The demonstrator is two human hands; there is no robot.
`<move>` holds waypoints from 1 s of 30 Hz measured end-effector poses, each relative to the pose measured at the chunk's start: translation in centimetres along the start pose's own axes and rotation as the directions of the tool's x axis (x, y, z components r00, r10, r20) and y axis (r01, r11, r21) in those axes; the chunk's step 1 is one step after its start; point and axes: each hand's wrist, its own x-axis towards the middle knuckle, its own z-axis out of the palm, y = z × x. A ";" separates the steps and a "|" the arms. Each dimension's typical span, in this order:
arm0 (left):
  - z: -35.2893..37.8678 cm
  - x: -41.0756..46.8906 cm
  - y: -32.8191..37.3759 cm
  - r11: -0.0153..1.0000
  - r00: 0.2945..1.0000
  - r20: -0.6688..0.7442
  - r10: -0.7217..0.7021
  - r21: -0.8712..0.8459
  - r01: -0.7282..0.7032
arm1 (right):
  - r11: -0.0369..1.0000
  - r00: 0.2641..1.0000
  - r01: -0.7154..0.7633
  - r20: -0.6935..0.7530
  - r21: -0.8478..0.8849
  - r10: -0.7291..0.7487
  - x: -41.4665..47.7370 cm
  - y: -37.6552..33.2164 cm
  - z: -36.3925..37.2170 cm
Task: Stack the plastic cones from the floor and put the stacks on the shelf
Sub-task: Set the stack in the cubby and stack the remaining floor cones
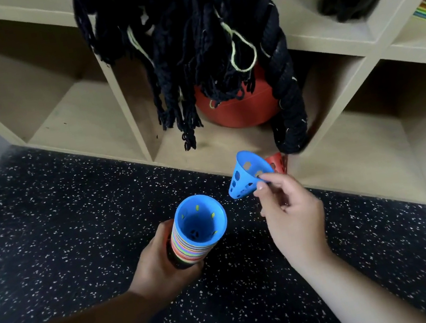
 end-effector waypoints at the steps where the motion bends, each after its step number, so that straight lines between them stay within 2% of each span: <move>1: 0.1 0.0 0.0 1.000 1.000 -0.006 0.006 0.006 -0.006 | 0.998 0.999 0.054 -0.003 0.046 -0.053 -0.5 -1.7 -0.8; 4: 0.5 0.2 0.4 1.000 1.000 -0.013 0.009 0.012 -0.009 | 0.966 0.968 0.242 0.046 0.095 -0.247 -1.4 -5.6 -2.3; 7: 1.0 0.4 0.9 1.000 1.000 -0.012 0.025 -0.005 -0.025 | 0.914 0.892 0.402 0.202 0.057 -0.405 -1.9 -6.2 -2.3; 10: 1.4 0.7 1.6 0.999 0.999 -0.021 0.043 -0.007 -0.044 | 0.899 0.838 0.422 0.326 0.120 -0.437 -2.2 -4.8 -2.6; 12: 1.4 0.8 1.9 0.999 0.999 -0.029 0.037 0.003 -0.036 | 0.940 0.893 0.333 0.295 0.080 -0.341 -1.4 -3.2 -2.9; 14: 1.5 0.8 2.0 1.000 0.999 -0.027 0.026 0.005 -0.026 | 0.980 0.965 0.174 0.213 -0.096 -0.151 0.9 -0.4 -2.6; 15: 1.5 0.8 2.0 1.000 0.999 -0.025 0.025 0.003 -0.025 | 0.974 0.979 0.093 0.198 -0.206 -0.052 2.5 1.2 -2.3; 17: 1.4 0.8 2.0 1.000 0.999 -0.020 0.031 0.002 -0.031 | 0.910 0.965 0.013 0.242 -0.414 0.096 5.7 4.3 -1.6; 19: 1.4 0.8 2.0 0.999 0.999 -0.008 0.033 0.002 -0.033 | 0.805 0.939 -0.003 0.276 -0.593 0.207 8.1 6.6 -1.0; 21: 1.5 0.8 1.9 1.000 1.000 -0.003 0.028 -0.004 -0.028 | 0.722 0.917 -0.016 0.278 -0.692 0.287 9.5 7.8 -0.3; 24: 1.7 0.8 1.8 0.999 0.999 -0.002 0.033 -0.005 -0.033 | 0.661 0.906 0.023 0.296 -0.750 0.304 10.2 8.2 0.6; 30: 1.5 0.9 1.5 1.000 1.000 0.014 0.023 0.003 -0.023 | 0.568 0.920 0.137 0.317 -0.812 0.231 11.5 8.4 1.7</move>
